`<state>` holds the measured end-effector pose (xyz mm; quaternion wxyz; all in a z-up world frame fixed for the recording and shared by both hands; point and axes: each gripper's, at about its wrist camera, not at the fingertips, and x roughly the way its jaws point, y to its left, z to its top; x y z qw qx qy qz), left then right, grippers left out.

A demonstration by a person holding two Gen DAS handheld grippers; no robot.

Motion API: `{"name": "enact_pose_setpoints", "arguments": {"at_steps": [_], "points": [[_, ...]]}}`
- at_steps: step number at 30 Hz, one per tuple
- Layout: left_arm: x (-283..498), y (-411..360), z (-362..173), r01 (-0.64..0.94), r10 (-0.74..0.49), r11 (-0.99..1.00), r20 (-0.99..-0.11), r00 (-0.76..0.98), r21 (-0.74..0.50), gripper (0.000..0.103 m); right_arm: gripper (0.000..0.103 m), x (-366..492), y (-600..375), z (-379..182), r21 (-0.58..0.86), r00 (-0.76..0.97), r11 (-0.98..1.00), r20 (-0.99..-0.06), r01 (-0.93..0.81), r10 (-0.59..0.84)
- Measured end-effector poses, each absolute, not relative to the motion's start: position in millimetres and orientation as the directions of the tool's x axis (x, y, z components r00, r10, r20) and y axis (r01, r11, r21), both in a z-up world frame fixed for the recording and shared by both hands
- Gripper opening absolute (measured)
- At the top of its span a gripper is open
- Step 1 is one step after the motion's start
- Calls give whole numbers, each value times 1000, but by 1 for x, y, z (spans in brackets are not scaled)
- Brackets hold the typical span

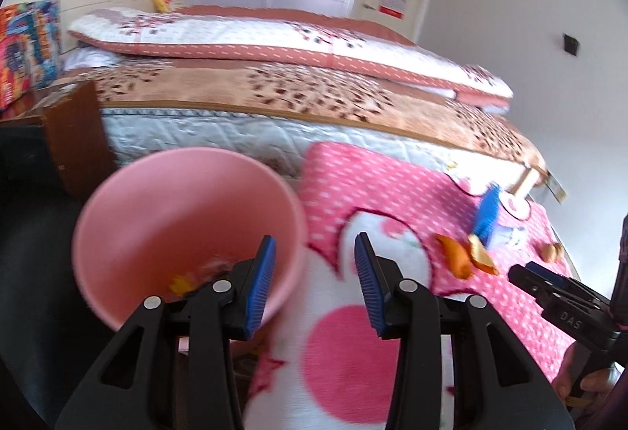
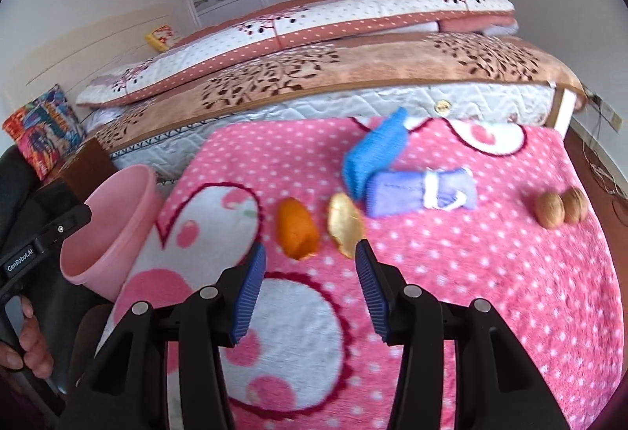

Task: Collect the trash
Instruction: 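Move both tools back over the bed toward the orange peels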

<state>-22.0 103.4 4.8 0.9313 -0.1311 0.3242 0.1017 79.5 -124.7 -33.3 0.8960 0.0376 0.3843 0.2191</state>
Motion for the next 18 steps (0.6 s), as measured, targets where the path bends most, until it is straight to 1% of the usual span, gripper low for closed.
{"name": "enact_pose_setpoints", "arguments": {"at_steps": [7, 11, 18], "points": [[16, 49, -1, -122, -24, 977, -655, 756, -177, 42, 47, 76, -151, -40, 218, 627, 916, -674, -336, 390], [40, 24, -10, -67, -82, 979, -677, 731, -190, 42, 47, 75, -162, -45, 220, 627, 921, -679, -321, 381], [73, -5, -30, -17, -116, 985, -722, 682, -175, 42, 47, 77, -172, -53, 246, 612, 922, -691, -299, 384]]}}
